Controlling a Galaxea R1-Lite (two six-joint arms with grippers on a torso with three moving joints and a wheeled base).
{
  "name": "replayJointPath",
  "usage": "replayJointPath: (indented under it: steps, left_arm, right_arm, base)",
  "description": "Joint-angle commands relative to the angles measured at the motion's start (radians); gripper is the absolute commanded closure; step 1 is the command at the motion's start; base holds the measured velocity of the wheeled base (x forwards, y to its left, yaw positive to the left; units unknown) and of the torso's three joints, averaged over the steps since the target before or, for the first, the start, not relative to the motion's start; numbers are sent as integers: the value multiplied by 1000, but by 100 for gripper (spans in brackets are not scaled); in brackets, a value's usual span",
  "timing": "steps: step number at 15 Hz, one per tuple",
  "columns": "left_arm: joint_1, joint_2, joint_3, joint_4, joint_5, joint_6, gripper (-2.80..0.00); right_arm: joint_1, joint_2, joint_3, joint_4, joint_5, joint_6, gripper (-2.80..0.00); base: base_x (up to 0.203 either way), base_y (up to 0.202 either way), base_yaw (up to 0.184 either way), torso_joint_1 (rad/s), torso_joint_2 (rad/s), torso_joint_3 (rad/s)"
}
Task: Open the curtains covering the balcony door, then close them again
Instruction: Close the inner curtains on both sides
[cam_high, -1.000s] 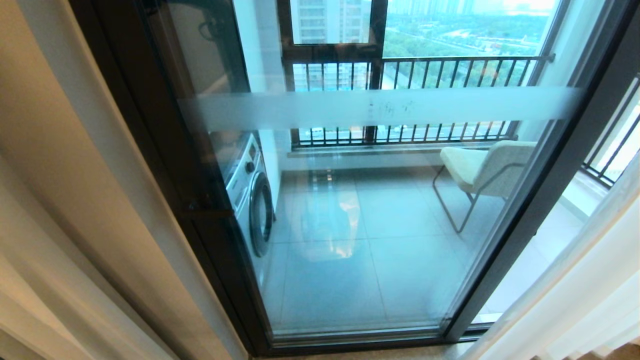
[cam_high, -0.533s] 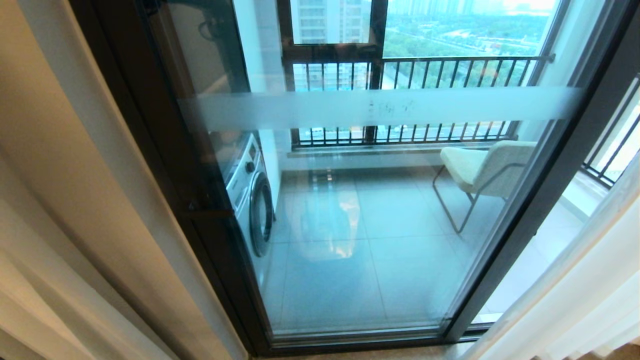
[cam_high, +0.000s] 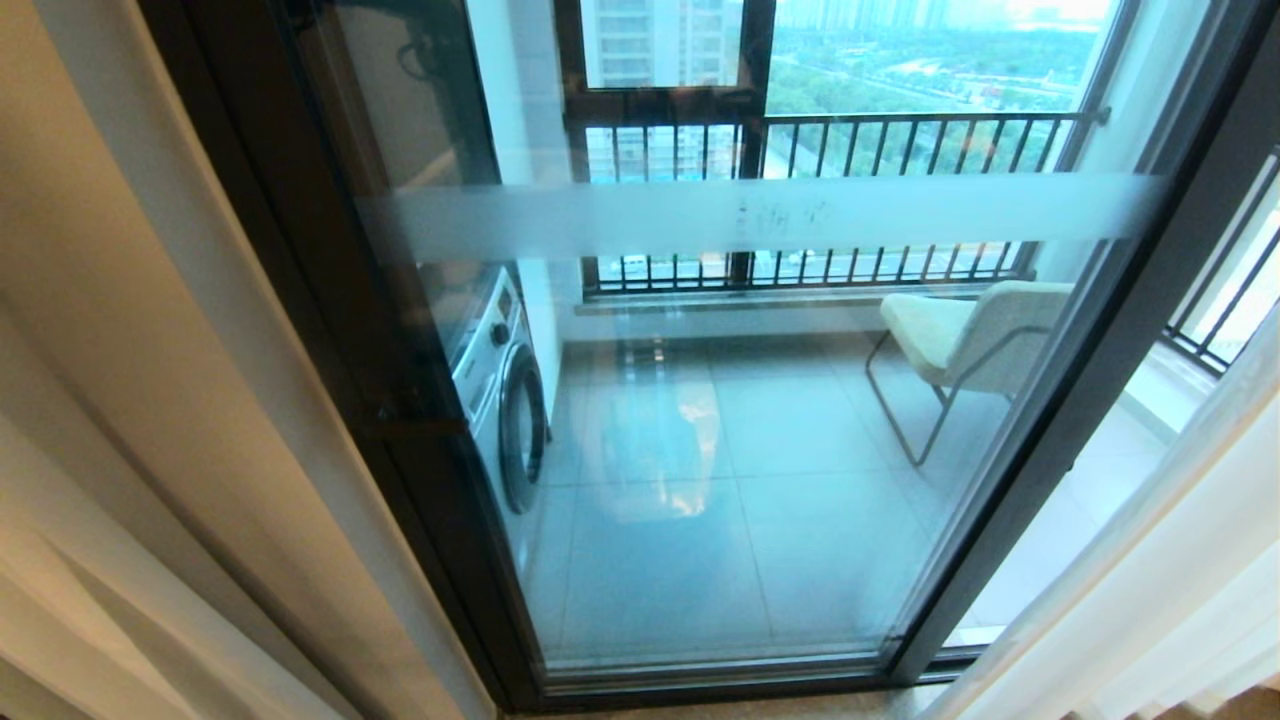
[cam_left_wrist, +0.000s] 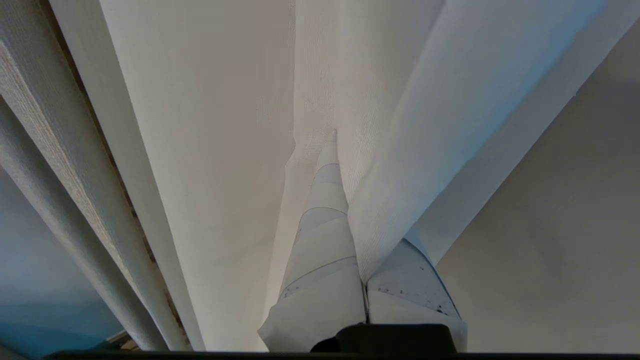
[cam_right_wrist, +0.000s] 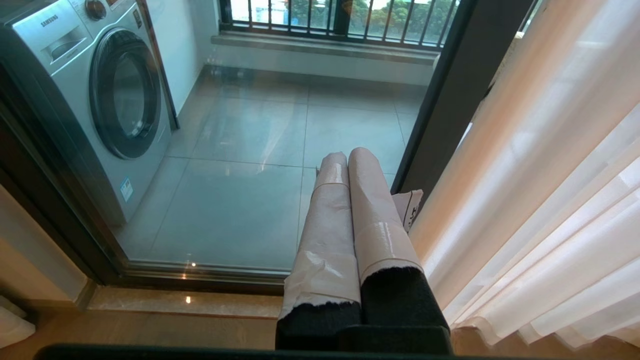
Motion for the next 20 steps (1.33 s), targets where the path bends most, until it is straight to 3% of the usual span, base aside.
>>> replayJointPath:
  steps: [1,5,8,13,20]
  left_arm:
    - [-1,-11,0,2,-1,-11,0]
    - [-22,-30,2,2,-16,-28,0]
    - [-26,-51,3,2,-114,-28,0]
    - [-62,-102,7,1,-213,-65,0]
    - [-225,-194,99,1,-295,-66,0]
  right_arm:
    - [0,1,0,0,1,-2,0]
    - [0,1,0,0,1,-1,0]
    - [0,1,0,0,1,-2,0]
    - [0,1,0,0,1,-1,0]
    - [0,1,0,0,1,-1,0]
  base:
    - [0,0,0,0,0,0]
    - [0,0,0,0,0,0]
    - [0,0,0,0,0,0]
    - [0,0,0,0,0,0]
    - [0,0,0,0,0,0]
